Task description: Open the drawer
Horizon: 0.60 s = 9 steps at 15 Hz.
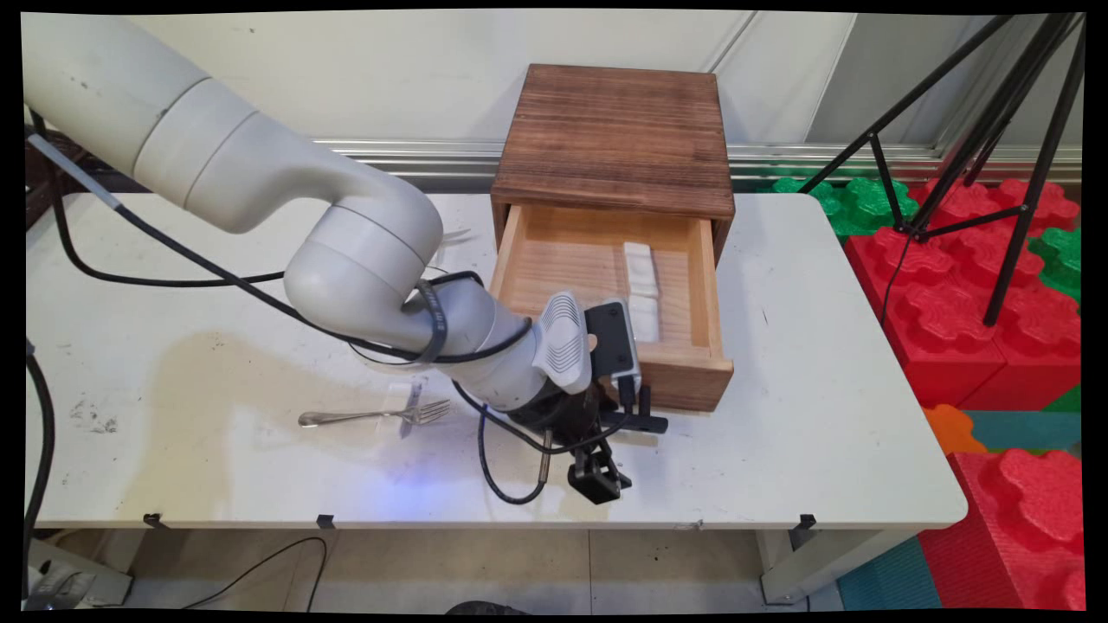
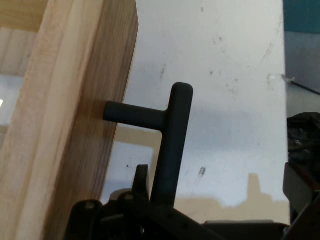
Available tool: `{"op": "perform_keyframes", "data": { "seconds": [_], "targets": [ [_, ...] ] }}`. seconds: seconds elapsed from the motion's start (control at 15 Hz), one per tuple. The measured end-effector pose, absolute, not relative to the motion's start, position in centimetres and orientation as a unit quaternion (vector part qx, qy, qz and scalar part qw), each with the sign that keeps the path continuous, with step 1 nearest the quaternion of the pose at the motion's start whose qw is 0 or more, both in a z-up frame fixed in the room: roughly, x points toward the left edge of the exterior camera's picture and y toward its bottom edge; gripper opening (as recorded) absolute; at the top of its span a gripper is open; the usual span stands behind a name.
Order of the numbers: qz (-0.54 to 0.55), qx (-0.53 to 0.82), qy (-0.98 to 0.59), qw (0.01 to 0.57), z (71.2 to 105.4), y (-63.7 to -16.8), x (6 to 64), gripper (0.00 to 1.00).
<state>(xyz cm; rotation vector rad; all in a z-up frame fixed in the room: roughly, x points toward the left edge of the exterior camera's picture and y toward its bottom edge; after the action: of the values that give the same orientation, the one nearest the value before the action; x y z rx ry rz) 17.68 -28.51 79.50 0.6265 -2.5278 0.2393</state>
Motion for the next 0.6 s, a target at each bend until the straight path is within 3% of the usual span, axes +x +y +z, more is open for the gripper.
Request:
{"op": "perform_keyframes", "data": {
  "seconds": [0.6],
  "targets": [
    [0.075, 0.223, -0.935, 0.264, 79.7, -26.8, 17.0, 1.0]
  ]
}}
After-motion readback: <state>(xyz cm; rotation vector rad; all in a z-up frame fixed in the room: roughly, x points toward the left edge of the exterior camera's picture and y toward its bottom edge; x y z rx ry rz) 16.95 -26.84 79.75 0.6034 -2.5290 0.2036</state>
